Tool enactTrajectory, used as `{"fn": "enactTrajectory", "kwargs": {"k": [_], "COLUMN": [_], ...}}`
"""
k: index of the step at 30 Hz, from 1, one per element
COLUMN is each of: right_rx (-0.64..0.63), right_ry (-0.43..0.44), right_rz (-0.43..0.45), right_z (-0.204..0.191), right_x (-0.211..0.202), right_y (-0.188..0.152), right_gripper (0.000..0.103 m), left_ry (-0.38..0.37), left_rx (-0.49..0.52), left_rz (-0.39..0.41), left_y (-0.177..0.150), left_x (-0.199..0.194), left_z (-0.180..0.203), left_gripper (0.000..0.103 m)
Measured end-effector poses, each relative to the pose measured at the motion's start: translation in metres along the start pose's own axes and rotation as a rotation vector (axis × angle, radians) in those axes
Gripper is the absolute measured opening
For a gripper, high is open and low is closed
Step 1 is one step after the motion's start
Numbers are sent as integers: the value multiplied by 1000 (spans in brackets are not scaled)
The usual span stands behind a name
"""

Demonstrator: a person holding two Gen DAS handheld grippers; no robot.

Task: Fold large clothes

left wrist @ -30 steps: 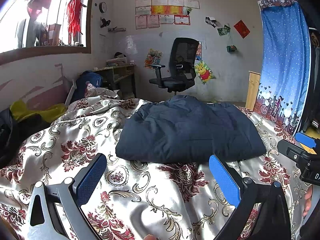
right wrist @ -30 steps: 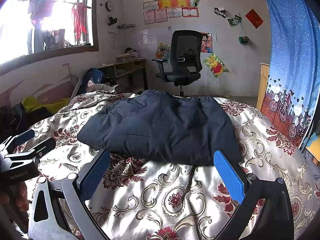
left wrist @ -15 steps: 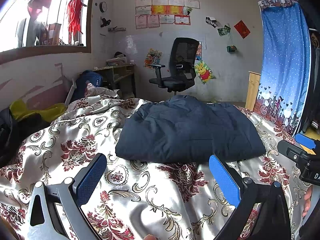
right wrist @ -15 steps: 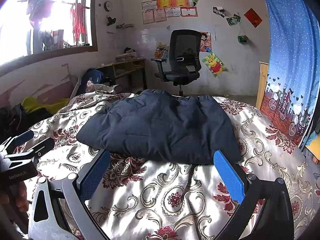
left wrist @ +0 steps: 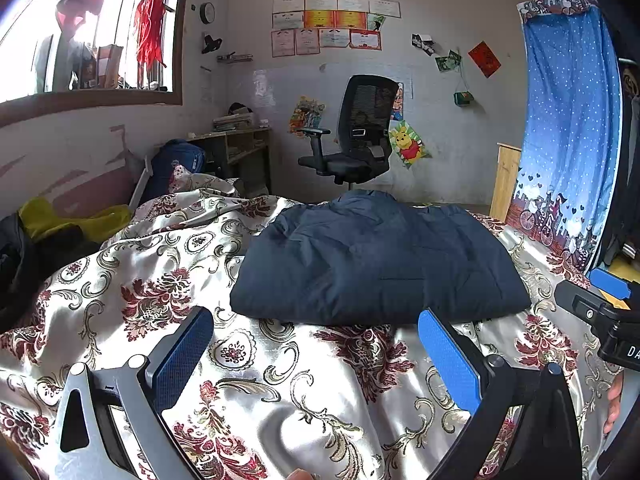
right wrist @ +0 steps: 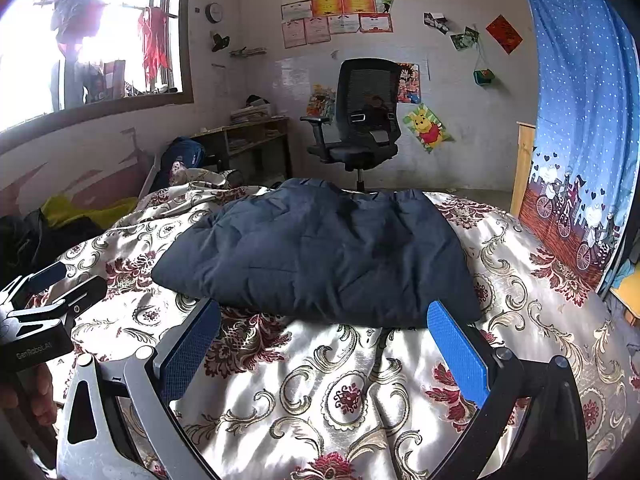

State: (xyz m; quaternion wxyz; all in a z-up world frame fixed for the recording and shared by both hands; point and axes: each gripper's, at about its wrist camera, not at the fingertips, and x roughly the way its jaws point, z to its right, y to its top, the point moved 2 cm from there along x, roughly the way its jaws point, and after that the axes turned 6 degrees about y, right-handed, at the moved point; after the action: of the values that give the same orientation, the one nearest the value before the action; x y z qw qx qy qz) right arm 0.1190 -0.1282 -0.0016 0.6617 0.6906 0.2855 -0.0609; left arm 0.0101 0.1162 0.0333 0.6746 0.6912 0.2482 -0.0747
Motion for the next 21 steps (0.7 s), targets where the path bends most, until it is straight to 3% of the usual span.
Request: {"fn": "enactTrajectory", "kwargs": {"k": [21], "right_rx": [11], "right_ry": [-10], "right_rz": [-2], "right_z": [-6], "right_x": [1], "right_y": [-1], "right_gripper": [102], "left_ry": [2], "left_rx": [-6], "left_rz": [-4], "left_y": [-3], "left_x": [-1], "left_z": [3], "left_gripper": [103]}}
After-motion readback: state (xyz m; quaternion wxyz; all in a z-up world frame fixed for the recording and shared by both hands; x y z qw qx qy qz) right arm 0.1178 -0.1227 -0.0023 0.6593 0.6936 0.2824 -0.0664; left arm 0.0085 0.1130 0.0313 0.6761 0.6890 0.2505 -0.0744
